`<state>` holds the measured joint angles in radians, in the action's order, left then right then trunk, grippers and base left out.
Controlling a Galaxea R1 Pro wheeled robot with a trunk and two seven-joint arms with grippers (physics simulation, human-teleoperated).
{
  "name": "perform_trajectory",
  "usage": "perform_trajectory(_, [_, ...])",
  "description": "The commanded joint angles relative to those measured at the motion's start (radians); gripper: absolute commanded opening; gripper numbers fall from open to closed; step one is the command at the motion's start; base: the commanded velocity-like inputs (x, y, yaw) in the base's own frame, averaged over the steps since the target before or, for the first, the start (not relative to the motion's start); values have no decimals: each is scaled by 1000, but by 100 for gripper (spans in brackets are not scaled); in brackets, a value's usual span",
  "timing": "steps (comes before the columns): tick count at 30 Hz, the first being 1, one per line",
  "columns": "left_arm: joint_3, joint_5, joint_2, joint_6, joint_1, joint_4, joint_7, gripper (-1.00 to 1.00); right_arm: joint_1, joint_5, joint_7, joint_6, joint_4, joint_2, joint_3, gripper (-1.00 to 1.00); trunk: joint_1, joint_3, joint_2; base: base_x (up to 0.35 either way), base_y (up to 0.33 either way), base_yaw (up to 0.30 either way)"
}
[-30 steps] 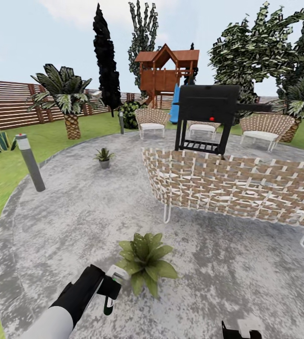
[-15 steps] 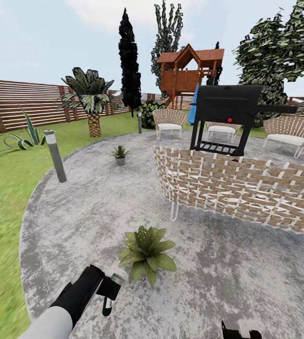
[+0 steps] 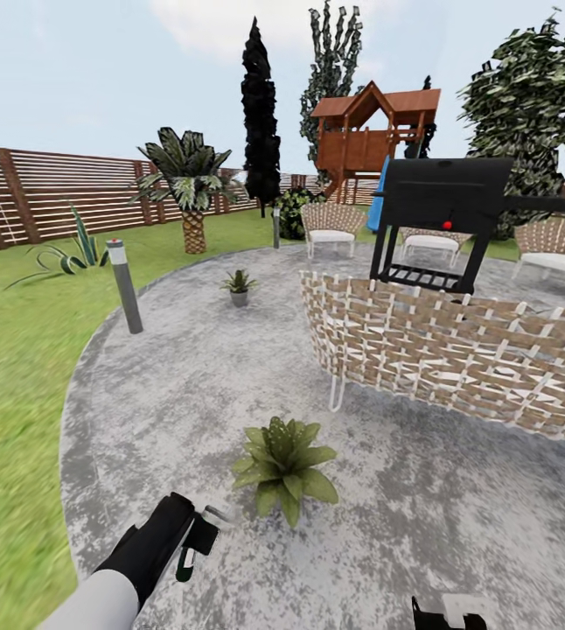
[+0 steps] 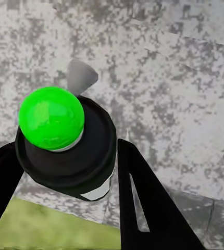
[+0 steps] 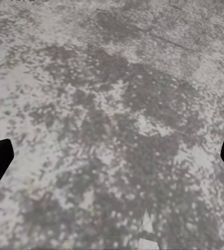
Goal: Pick up the pesticide atomizer in the garden and spray insectifuge to fully cover both potted plants in the garden.
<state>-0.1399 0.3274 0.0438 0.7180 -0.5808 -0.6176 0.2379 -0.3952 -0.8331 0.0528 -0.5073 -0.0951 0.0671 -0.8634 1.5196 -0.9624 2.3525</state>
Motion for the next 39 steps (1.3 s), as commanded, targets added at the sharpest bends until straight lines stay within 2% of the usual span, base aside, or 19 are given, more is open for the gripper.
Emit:
perform_trajectory(1, [0,8,2,3,-1,-2,-3,-100,-1,-11,6,-3,2,0,-5,100,0,-1,0,0,0,272])
perform_trajectory(8, [-1,7,14,1,0,-2,-13,-100,-1,-11,6,-3,2,0,-6,100,0,-1,0,0,-21,97])
perform_trajectory(23, [0,8,15,2,0,-4,-15,-100,-1,-11,6,-3,2,0,-6,100,0,-1,0,23,-258,7])
perform_trajectory(31, [2,9,14,3,-1,-2,-18,-100,-1,-11,6,-3,2,0,-5,100,0,-1,0,202,-214,256])
perform_trajectory(39, [1,9,14,3,0,1,-19,-100,-1,-11,6,-3,2,0,-5,100,0,-1,0,30,-23,278])
